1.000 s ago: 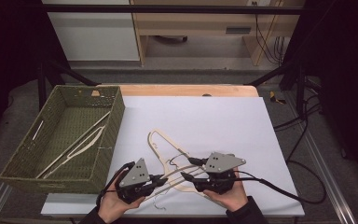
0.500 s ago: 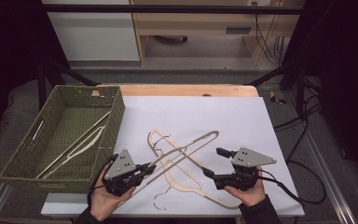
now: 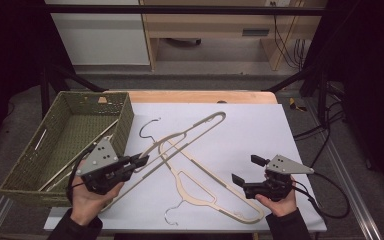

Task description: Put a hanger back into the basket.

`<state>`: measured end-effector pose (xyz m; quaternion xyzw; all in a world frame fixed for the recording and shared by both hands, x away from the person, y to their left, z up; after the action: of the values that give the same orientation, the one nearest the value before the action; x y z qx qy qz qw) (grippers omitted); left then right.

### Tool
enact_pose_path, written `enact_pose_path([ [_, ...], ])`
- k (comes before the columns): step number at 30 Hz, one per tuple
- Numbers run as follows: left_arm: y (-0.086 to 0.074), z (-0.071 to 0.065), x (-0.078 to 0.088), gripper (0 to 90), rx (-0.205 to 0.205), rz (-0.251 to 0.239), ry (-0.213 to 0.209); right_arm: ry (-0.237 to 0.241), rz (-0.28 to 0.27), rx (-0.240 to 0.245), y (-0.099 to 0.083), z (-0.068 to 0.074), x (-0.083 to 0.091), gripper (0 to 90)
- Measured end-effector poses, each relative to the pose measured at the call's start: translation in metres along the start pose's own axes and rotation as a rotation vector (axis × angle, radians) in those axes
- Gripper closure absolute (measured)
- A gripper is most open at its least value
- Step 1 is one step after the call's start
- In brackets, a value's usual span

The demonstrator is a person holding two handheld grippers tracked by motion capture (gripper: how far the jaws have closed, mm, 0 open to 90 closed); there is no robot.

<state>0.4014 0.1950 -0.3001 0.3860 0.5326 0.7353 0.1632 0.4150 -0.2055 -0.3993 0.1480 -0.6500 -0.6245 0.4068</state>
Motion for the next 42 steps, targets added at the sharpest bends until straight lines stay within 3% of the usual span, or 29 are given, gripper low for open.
enact_pose_path([
  [7, 0.012, 0.033, 0.014, 86.5, -0.012, -0.002, 0.027, -0.032, -0.004, -0.015, -0.001, -0.007, 0.005, 7.1],
  [15, 0.011, 0.077, 0.03, 86.5, -0.001, 0.014, 0.102, -0.056, 0.002, -0.014, 0.0, -0.009, 0.008, 5.9],
  [20, 0.001, 0.109, 0.039, 86.5, 0.002, 0.046, 0.18, -0.058, 0.006, -0.007, -0.001, -0.01, 0.008, 5.7],
  [26, -0.017, 0.138, 0.049, 86.4, 0.003, 0.071, 0.225, -0.059, 0.009, -0.002, -0.001, -0.01, 0.007, 5.5],
  [42, -0.063, 0.184, 0.065, 86.4, -0.005, 0.121, 0.31, -0.065, 0.014, -0.005, -0.001, -0.01, 0.006, 5.7],
])
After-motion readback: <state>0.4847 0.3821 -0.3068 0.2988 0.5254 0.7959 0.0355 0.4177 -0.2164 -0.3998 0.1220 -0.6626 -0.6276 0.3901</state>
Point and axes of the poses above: each handheld gripper's, and its own axes: x roughly backward along the jaws, y roughly out of its top, z roughly to its left, the point moved 2 cm from there along -x, roughly forward along the jaws, and after that the axes turned 4 degrees about y, right-handed, at the moved point
